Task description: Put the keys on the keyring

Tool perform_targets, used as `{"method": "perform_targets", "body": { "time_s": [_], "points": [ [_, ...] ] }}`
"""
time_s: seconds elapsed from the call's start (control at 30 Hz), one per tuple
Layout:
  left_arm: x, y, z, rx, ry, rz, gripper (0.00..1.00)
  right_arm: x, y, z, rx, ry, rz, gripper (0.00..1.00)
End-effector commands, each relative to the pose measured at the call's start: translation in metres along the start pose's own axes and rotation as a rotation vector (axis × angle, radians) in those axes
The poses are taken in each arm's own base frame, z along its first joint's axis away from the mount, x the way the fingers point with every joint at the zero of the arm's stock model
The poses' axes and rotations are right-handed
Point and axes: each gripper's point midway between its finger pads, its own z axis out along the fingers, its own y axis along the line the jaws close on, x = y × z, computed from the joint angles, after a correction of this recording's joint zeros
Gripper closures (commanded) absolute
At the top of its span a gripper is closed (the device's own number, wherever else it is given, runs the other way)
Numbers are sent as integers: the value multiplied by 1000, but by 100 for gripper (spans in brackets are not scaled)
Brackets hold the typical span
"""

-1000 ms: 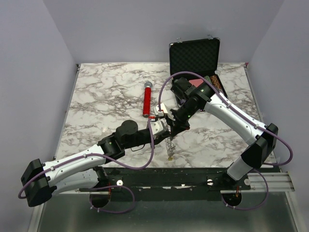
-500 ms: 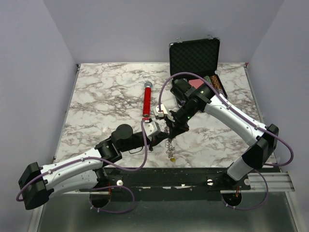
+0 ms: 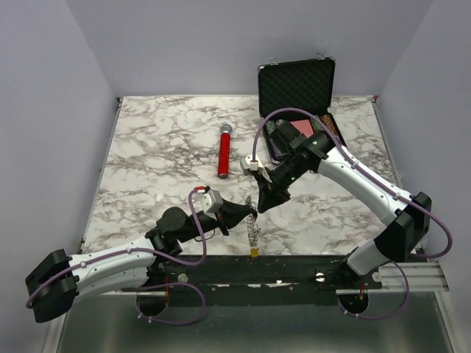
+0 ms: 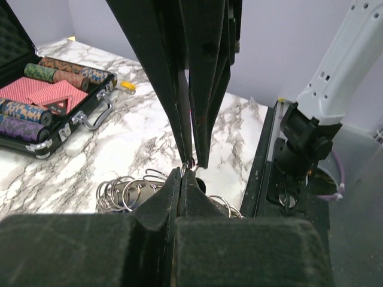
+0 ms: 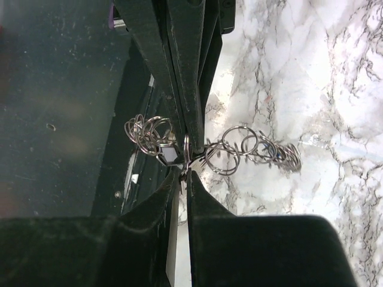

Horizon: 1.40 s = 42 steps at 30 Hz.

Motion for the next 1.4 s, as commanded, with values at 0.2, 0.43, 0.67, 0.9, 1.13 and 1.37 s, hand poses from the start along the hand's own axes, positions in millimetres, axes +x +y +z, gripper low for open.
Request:
{"method": "perform_targets", "body": {
  "time_s": [0.2,0.43,0.67,0.9,1.13,1.37],
  "points": [
    [-55,2,-2,-32,-258,-35,100,-9,11,4,-61,-89,31,100],
    [-64,4,-5,-39,-346,-77,100,-13,9,7,-95,-156,83,91],
    [-59,5,-5,-36,-349,-90,100,-22,8,-10,-81,-212,71,74],
    [-54,3,-4,-28,-323,-88,100,-33,10,-19,-88,-251,49,68],
    [-50,1,-1,-15,-301,-92,100,-41,5,-21,-92,-263,47,66],
    [-54,0,3,-6,-307,-91,100,-37,1,-15,-110,-267,78,66]
  ]
}}
